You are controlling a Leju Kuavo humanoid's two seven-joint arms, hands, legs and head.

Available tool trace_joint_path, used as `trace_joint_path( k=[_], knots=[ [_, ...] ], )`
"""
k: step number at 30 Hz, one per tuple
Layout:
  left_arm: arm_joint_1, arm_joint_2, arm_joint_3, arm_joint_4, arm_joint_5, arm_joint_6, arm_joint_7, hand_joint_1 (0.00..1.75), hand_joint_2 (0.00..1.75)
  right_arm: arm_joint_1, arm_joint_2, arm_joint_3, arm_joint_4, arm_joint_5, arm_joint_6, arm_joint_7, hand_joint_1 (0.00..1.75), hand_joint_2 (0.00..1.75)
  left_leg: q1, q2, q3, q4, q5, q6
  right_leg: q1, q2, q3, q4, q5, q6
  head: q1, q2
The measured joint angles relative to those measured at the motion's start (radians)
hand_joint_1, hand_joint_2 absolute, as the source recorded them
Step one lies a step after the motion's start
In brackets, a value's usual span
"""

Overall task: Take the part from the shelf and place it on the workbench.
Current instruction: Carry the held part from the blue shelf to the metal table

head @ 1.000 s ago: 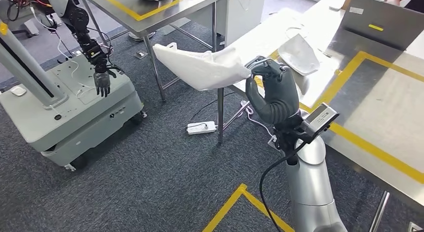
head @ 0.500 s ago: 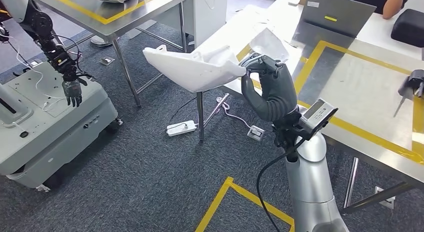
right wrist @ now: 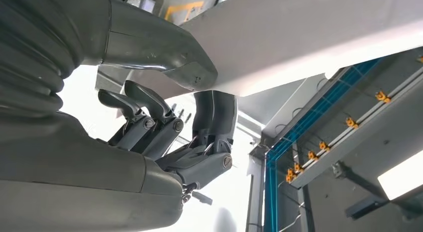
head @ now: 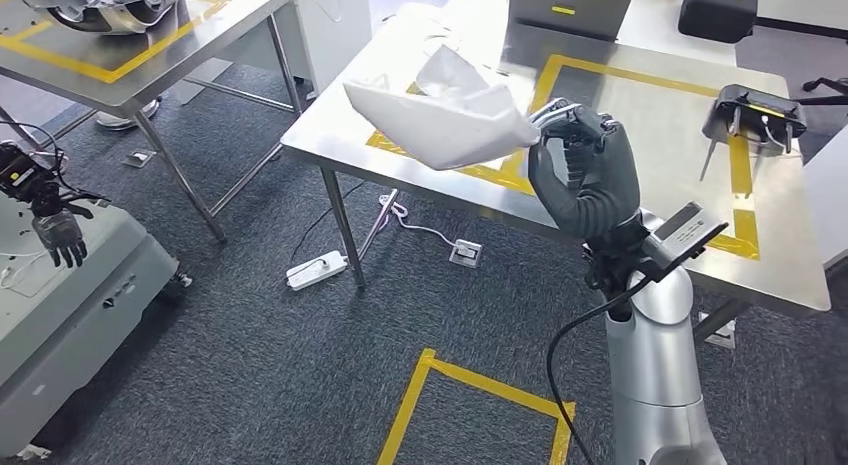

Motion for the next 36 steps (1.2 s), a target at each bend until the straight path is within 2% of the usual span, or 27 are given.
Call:
trace_joint_path(
  k=[1,3,5,7,8,10,11,12,13,14,15,16,18,20,21,22,23,24,25,27,28,29,30,31,32,34,36],
  knots=[
    [0.000,0.002,0.000,0.000,0.003,0.001,0.001,0.00,1.75,-0.001,0.001,0.000,0.003,0.000,0.000,0.000,1.75,1.75,0.003,-0.006,0.020,-0.049,0.035,-0.003,-0.003,0.013,-0.002,0.005,-0.001,0.004,0.000,0.000],
    [0.000,0.005,0.000,0.000,0.009,0.001,0.001,0.00,1.75,-0.008,0.003,0.001,0.008,0.001,-0.001,0.000,1.75,1.75,0.012,-0.045,0.077,-0.179,0.092,-0.007,-0.007,0.038,-0.008,0.018,-0.005,0.016,-0.001,0.000],
    [0.000,0.007,0.000,0.001,0.012,-0.003,0.001,0.00,1.75,-0.016,0.005,0.003,0.012,0.002,-0.002,-0.001,1.75,1.75,0.014,-0.072,0.104,-0.241,0.106,-0.001,-0.009,0.059,-0.019,0.024,-0.004,0.033,-0.001,0.000],
    [-0.001,0.009,0.000,0.001,0.013,-0.008,0.000,0.00,1.75,-0.020,0.005,0.005,0.017,0.002,-0.004,-0.001,1.75,1.75,0.011,-0.055,0.105,-0.242,0.109,0.015,-0.011,0.077,-0.026,0.019,0.005,0.049,-0.002,0.000],
    [-0.002,0.009,0.000,0.001,0.013,-0.010,0.000,0.00,1.75,-0.020,0.004,0.005,0.019,0.001,-0.006,-0.002,1.75,1.75,0.011,-0.045,0.104,-0.244,0.113,0.023,-0.010,0.069,-0.030,0.020,0.006,0.054,-0.002,0.000],
    [-0.003,0.010,0.000,0.000,0.013,-0.013,-0.001,0.00,1.75,-0.022,0.004,0.006,0.023,0.000,-0.010,-0.003,1.75,1.75,0.012,-0.022,0.102,-0.249,0.119,0.037,-0.007,0.015,-0.056,0.070,-0.025,0.060,0.003,0.000],
    [-0.002,0.011,0.000,0.000,0.013,-0.015,-0.001,0.00,1.75,-0.023,0.004,0.006,0.024,0.000,-0.011,-0.005,1.75,1.75,0.010,-0.009,0.099,-0.250,0.120,0.042,-0.005,-0.018,-0.082,0.129,-0.057,0.061,0.005,0.000],
    [-0.001,0.012,0.000,0.000,0.012,-0.017,-0.001,0.00,1.75,-0.023,0.004,0.007,0.026,0.000,-0.013,-0.007,1.75,1.75,0.008,0.004,0.097,-0.250,0.120,0.045,-0.004,-0.037,-0.115,0.200,-0.091,0.063,0.007,0.000],
    [-0.001,0.013,0.000,0.000,0.012,-0.020,0.000,0.00,1.75,-0.021,0.004,0.007,0.027,0.000,-0.013,-0.008,1.75,1.75,0.005,0.018,0.095,-0.249,0.121,0.046,-0.004,-0.043,-0.145,0.265,-0.118,0.063,0.007,0.000],
    [0.000,0.013,0.000,0.000,0.011,-0.021,0.000,0.00,1.75,-0.019,0.004,0.007,0.028,0.000,-0.014,-0.009,1.75,1.75,0.003,0.033,0.094,-0.249,0.121,0.047,-0.004,-0.046,-0.161,0.304,-0.129,0.062,0.008,0.000],
    [-0.001,0.014,0.000,0.001,0.009,-0.023,0.000,0.00,1.75,-0.018,0.004,0.007,0.029,0.000,-0.014,-0.009,1.75,1.75,0.001,0.047,0.093,-0.249,0.120,0.048,-0.003,-0.048,-0.157,0.304,-0.122,0.060,0.008,0.000],
    [-0.002,0.014,0.000,0.001,0.007,-0.025,0.000,0.00,1.75,-0.018,0.004,0.007,0.030,0.000,-0.014,-0.009,1.75,1.75,-0.002,0.060,0.093,-0.249,0.120,0.048,-0.001,-0.053,-0.132,0.263,-0.098,0.055,0.008,0.000],
    [-0.006,0.013,0.000,0.001,0.000,-0.028,0.001,0.00,1.75,-0.022,0.004,0.007,0.030,0.000,-0.014,-0.009,1.75,1.75,-0.006,0.086,0.096,-0.249,0.118,0.047,0.011,-0.091,-0.050,0.121,-0.045,0.037,0.007,0.000],
    [-0.009,0.012,0.000,0.001,-0.007,-0.030,0.004,0.00,1.75,-0.026,0.005,0.007,0.029,0.000,-0.015,-0.009,1.75,1.75,-0.010,0.107,0.099,-0.249,0.115,0.041,0.023,-0.122,-0.004,0.031,-0.023,0.022,0.006,0.000],
    [-0.010,0.012,0.000,0.001,-0.009,-0.031,0.006,0.00,1.75,-0.026,0.005,0.007,0.029,0.001,-0.015,-0.008,1.75,1.75,-0.011,0.118,0.101,-0.251,0.114,0.036,0.027,-0.122,-0.003,0.022,-0.023,0.017,0.006,0.000],
    [-0.012,0.013,0.000,0.001,-0.010,-0.032,0.008,0.00,1.75,-0.027,0.005,0.007,0.028,0.002,-0.015,-0.006,1.75,1.75,-0.011,0.130,0.104,-0.253,0.114,0.031,0.026,-0.109,-0.005,0.018,-0.019,0.013,0.006,0.000],
    [-0.014,0.013,0.000,0.001,-0.010,-0.033,0.009,0.00,1.75,-0.026,0.005,0.007,0.028,0.003,-0.015,-0.004,1.75,1.75,-0.011,0.129,0.106,-0.253,0.112,0.025,0.023,-0.096,-0.003,0.013,-0.015,0.009,0.006,0.000],
    [-0.016,0.013,0.000,0.001,-0.010,-0.034,0.010,0.00,1.75,-0.027,0.005,0.007,0.027,0.004,-0.015,-0.002,1.75,1.75,-0.010,0.108,0.105,-0.245,0.104,0.019,0.018,-0.085,-0.001,0.007,-0.010,0.005,0.006,0.000],
    [-0.017,0.013,0.000,0.001,-0.011,-0.035,0.010,0.00,1.75,-0.029,0.007,0.007,0.027,0.004,-0.016,0.000,1.75,1.75,-0.008,0.077,0.094,-0.219,0.087,0.013,0.013,-0.074,0.001,0.001,-0.005,0.001,0.004,0.000],
    [-0.017,0.013,0.000,0.001,-0.011,-0.036,0.013,0.00,1.75,-0.031,0.011,0.008,0.027,0.004,-0.016,0.002,1.75,1.75,-0.004,0.013,0.043,-0.109,0.028,0.004,0.006,-0.052,0.002,-0.002,0.000,-0.004,0.002,0.000],
    [-0.016,0.014,0.000,0.002,-0.012,-0.036,0.015,0.00,1.75,-0.031,0.014,0.009,0.027,0.005,-0.016,0.002,1.75,1.75,-0.003,0.003,0.012,-0.043,0.001,0.002,0.005,-0.039,0.000,-0.001,0.001,-0.005,0.002,0.000],
    [-0.014,0.015,0.000,0.002,-0.012,-0.036,0.016,0.00,1.75,-0.029,0.015,0.010,0.027,0.005,-0.016,0.003,1.75,1.75,-0.002,0.001,-0.012,0.004,-0.012,0.000,0.005,-0.025,-0.001,0.000,0.001,-0.005,0.002,0.000],
    [-0.012,0.016,0.000,0.002,-0.012,-0.036,0.017,0.00,1.75,-0.027,0.016,0.010,0.027,0.005,-0.016,0.003,1.75,1.75,0.000,0.000,-0.020,0.018,-0.005,-0.001,0.003,-0.011,-0.002,0.002,0.001,-0.004,0.002,0.000],
    [-0.011,0.017,0.000,0.002,-0.014,-0.036,0.017,0.00,1.75,-0.026,0.017,0.010,0.027,0.005,-0.016,0.003,1.75,1.75,0.002,-0.003,-0.010,-0.010,0.022,-0.003,0.002,0.004,-0.003,0.005,0.000,-0.003,0.002,0.000],
    [-0.011,0.018,0.000,0.002,-0.015,-0.036,0.016,0.00,1.75,-0.025,0.018,0.010,0.027,0.005,-0.016,0.003,1.75,1.75,0.005,-0.013,0.017,-0.071,0.061,-0.004,-0.001,0.018,-0.003,0.009,-0.001,0.001,0.002,0.000],
    [-0.011,0.018,0.000,0.002,-0.017,-0.036,0.016,0.00,1.75,-0.026,0.019,0.010,0.027,0.005,-0.016,0.003,1.75,1.75,0.013,-0.059,0.076,-0.197,0.110,-0.007,-0.003,0.045,-0.009,0.020,-0.005,0.013,0.002,0.000],
    [-0.012,0.018,0.000,0.003,-0.018,-0.037,0.016,0.00,1.75,-0.027,0.020,0.010,0.027,0.005,-0.016,0.003,1.75,1.75,0.014,-0.082,0.098,-0.241,0.114,-0.001,-0.005,0.069,-0.019,0.025,-0.003,0.030,0.001,0.000]
  ],
)
